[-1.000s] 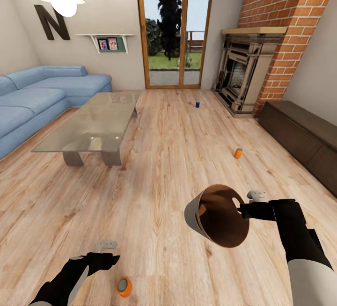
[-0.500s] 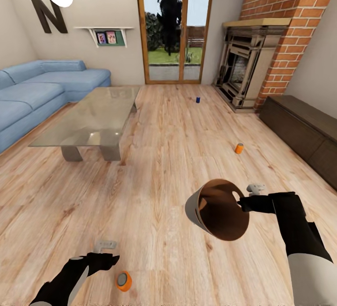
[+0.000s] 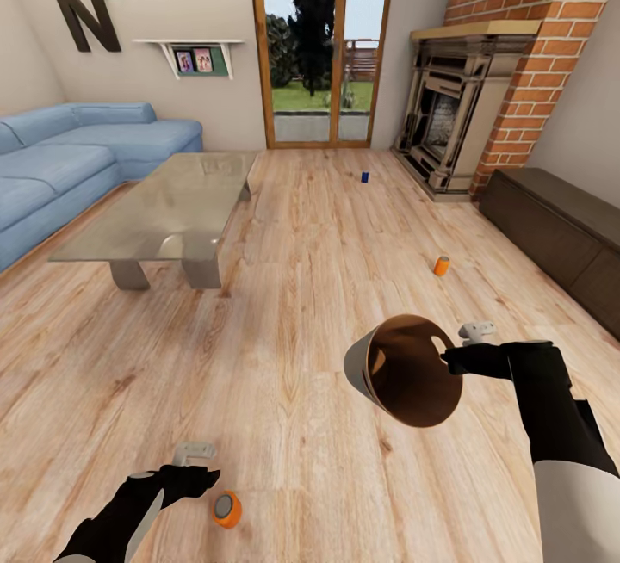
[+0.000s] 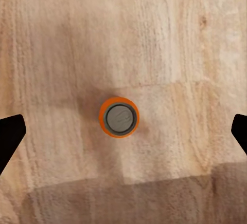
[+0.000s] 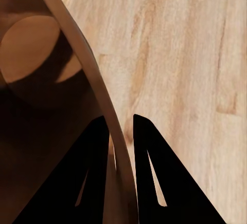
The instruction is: Put the three can of soda from the living room inside the tash can in the kitchen.
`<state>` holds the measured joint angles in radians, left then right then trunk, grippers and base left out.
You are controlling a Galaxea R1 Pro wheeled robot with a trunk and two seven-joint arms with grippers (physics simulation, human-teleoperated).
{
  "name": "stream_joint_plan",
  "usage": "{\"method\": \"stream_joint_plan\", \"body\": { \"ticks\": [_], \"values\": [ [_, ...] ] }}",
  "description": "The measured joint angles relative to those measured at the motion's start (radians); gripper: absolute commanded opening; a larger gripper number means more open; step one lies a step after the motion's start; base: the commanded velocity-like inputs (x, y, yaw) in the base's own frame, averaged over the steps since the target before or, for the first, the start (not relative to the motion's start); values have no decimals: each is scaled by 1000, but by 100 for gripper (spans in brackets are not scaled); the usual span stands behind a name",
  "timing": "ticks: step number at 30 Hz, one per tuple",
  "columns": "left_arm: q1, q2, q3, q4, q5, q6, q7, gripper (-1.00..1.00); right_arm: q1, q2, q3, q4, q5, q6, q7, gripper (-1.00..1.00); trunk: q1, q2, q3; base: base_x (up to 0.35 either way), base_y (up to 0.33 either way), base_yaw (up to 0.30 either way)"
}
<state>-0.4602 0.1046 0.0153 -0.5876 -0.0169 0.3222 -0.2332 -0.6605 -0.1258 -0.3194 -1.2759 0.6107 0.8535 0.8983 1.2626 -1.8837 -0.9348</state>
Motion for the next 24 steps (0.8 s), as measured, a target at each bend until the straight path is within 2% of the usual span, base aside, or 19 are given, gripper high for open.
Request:
{"method": "stream_joint_plan", "body": {
  "ticks": [12,24],
  "values": [
    [0,0,0,0,0,0,0,100,2,0,1,-39,-5,22,4,-100,46,-84,-38,0,0,0],
    [0,0,0,0,0,-1,0,100,4,0,3,-50,-2,37,3,-100,92,-168,-92,0,0,0]
  ]
}}
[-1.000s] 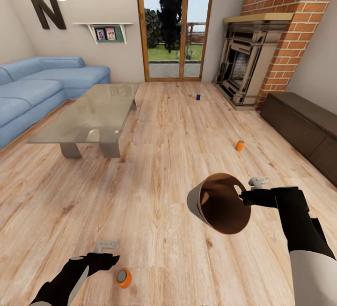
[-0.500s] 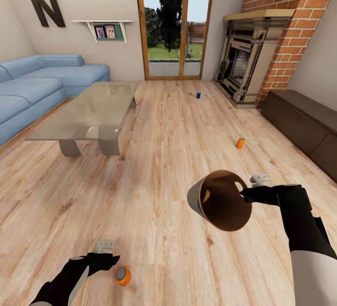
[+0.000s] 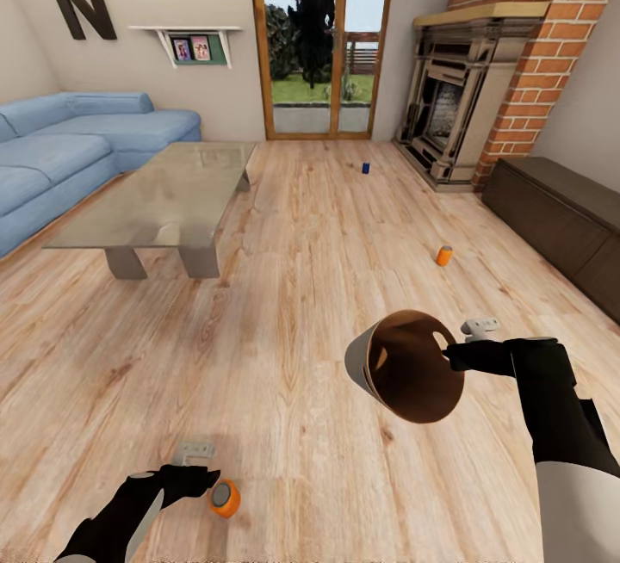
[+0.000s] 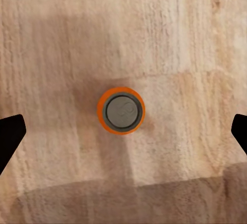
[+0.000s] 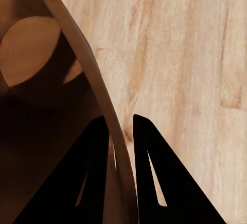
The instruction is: Put the three can of soda from the living room inside the tash can in the kitchen.
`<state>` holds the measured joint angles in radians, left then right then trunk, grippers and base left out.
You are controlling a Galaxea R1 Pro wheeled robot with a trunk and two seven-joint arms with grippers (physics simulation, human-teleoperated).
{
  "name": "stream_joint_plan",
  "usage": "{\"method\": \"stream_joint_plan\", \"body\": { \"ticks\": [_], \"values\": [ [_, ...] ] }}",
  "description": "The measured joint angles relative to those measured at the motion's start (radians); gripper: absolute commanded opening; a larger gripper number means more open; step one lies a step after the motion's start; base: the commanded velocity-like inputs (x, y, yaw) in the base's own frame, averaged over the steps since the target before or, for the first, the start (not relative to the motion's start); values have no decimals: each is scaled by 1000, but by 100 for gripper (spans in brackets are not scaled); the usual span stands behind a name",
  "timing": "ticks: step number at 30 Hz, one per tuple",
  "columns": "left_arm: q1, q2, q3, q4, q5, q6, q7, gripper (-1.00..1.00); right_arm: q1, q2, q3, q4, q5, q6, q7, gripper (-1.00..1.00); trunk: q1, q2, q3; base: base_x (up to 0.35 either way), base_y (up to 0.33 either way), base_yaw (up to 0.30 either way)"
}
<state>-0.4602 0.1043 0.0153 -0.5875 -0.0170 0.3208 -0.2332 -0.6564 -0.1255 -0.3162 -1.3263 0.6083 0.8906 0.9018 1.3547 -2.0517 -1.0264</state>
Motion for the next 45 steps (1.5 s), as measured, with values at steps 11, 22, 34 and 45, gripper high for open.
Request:
{"method": "stream_joint_plan", "body": {
  "ticks": [11,22,34,45],
  "values": [
    [0,-1,0,-1,2,0,0,100,2,1,6,-2,-1,1,1,-100,31,-56,-43,0,0,0],
    [0,-2,-1,-2,2,-37,-1,100,5,1,14,-2,0,-2,1,-100,31,-56,-60,48,0,0],
    [0,-3,-2,-3,2,-39,-1,100,5,1,16,-2,1,-2,1,-100,46,-84,-86,11,0,0],
    [0,-3,-2,-2,1,-39,-2,100,5,1,16,-2,-1,-2,1,-100,88,-161,-125,0,0,0]
  ]
}}
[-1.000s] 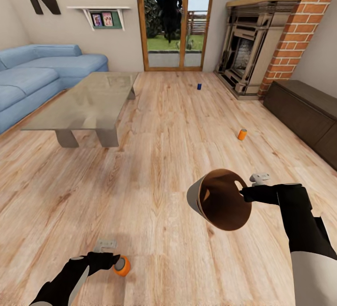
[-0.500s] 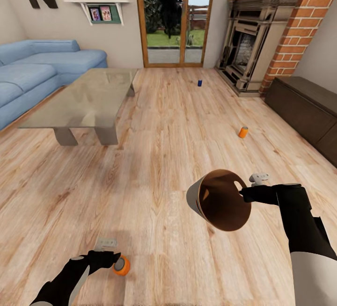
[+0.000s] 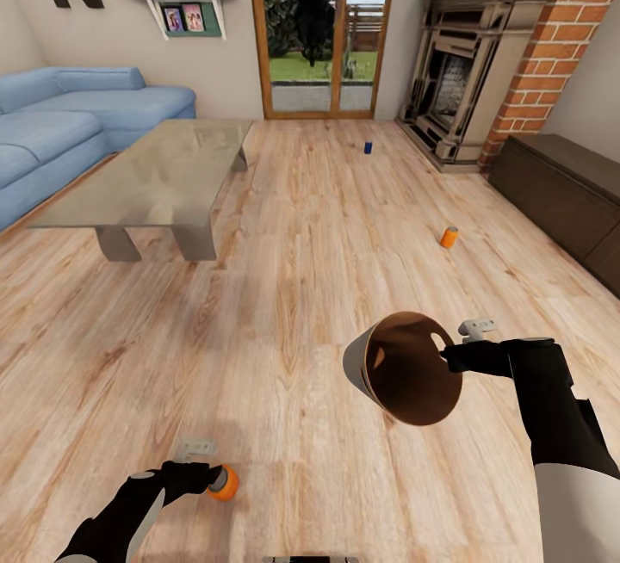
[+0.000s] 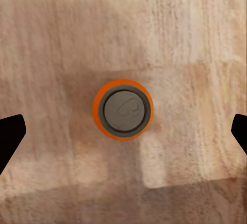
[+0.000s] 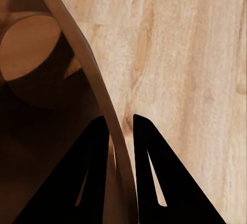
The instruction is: Put the three can of soda from the living room inside the tash can in the kitchen.
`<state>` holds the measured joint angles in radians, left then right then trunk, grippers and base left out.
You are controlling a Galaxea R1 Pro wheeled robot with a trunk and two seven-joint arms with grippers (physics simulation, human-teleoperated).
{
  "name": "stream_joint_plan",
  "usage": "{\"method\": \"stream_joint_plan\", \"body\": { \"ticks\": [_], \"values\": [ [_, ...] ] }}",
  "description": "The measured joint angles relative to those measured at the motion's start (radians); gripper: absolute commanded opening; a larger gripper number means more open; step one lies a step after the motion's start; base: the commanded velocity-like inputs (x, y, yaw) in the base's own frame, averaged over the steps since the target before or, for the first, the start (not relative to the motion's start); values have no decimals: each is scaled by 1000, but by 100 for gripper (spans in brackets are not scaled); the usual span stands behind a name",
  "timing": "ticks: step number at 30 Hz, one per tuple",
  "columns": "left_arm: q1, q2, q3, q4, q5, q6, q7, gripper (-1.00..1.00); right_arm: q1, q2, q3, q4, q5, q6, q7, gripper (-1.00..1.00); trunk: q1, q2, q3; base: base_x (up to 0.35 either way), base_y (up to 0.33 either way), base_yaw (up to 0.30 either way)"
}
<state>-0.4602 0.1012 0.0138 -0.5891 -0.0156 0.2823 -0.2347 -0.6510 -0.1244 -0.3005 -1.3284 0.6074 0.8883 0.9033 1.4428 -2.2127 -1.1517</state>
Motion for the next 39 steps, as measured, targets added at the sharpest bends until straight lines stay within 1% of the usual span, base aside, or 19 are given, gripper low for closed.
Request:
{"method": "stream_joint_plan", "body": {
  "ticks": [1,9,14,16,22,39],
  "values": [
    [0,0,0,0,0,0,0,100,0,0,0,0,0,0,0,-100,4,-7,-3,0,0,0],
    [0,0,-2,-3,1,-2,0,100,0,0,0,-25,1,-1,-1,-100,4,-7,-7,21,0,0],
    [0,0,-4,-2,1,-2,-1,100,-1,0,17,-51,-5,4,2,-100,4,-7,-10,189,0,0],
    [0,0,-4,-6,2,-2,-1,100,-1,0,22,-61,0,1,2,-100,4,-7,-11,93,0,0],
    [0,0,-5,-11,2,-3,0,100,-1,0,27,-68,-2,4,3,-100,4,-7,-16,27,0,0],
    [0,0,-5,-2,2,-2,-1,100,-1,0,33,-69,0,5,3,-100,69,-126,-86,1,0,0]
  ]
}}
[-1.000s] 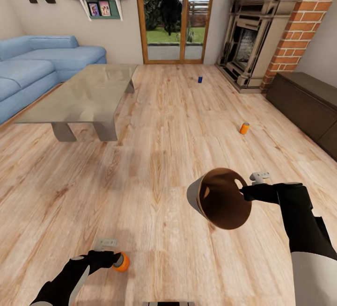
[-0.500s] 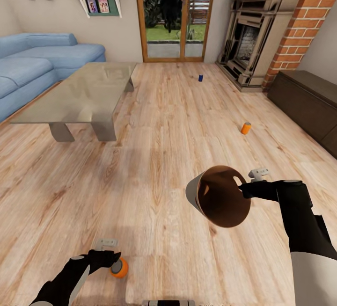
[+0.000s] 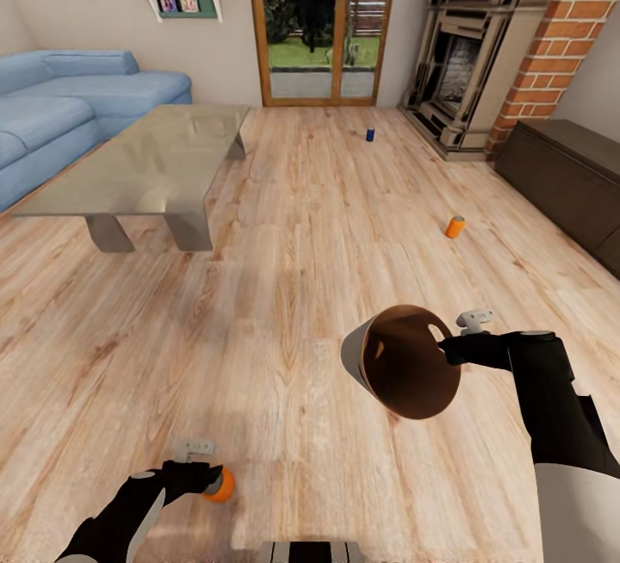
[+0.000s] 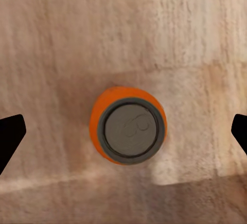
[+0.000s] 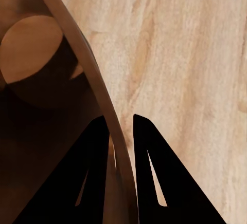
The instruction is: Put the three can of soda from the living room inside the tash can in the kitchen.
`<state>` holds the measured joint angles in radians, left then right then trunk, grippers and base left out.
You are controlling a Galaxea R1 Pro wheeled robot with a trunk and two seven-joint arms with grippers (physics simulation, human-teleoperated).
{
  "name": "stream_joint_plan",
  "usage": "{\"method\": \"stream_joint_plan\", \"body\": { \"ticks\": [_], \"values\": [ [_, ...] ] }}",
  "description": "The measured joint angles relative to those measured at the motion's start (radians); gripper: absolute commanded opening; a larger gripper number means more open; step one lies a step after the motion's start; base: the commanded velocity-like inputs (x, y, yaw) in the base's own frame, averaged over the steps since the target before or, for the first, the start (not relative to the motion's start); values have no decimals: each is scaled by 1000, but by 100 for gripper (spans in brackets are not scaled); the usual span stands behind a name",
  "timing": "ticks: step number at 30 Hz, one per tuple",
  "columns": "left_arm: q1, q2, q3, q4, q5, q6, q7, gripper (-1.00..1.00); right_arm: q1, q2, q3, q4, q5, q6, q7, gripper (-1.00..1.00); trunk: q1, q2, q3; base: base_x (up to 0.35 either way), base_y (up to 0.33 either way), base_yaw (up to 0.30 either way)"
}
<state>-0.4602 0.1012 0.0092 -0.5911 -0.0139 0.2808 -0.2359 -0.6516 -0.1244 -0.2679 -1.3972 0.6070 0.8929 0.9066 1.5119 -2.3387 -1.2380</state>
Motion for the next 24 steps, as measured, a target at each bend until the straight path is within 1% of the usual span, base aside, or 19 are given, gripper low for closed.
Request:
{"method": "stream_joint_plan", "body": {
  "ticks": [7,22,24],
  "values": [
    [0,0,0,-4,0,0,0,100,0,0,2,0,0,-1,0,-100,27,-49,-33,0,0,0],
    [0,0,0,-10,1,-1,0,100,1,2,4,-1,0,-3,1,-100,27,-49,-55,0,0,0],
    [0,0,0,-10,1,0,0,100,2,2,4,-1,-2,0,2,-100,34,-63,-63,0,0,0]
  ]
}}
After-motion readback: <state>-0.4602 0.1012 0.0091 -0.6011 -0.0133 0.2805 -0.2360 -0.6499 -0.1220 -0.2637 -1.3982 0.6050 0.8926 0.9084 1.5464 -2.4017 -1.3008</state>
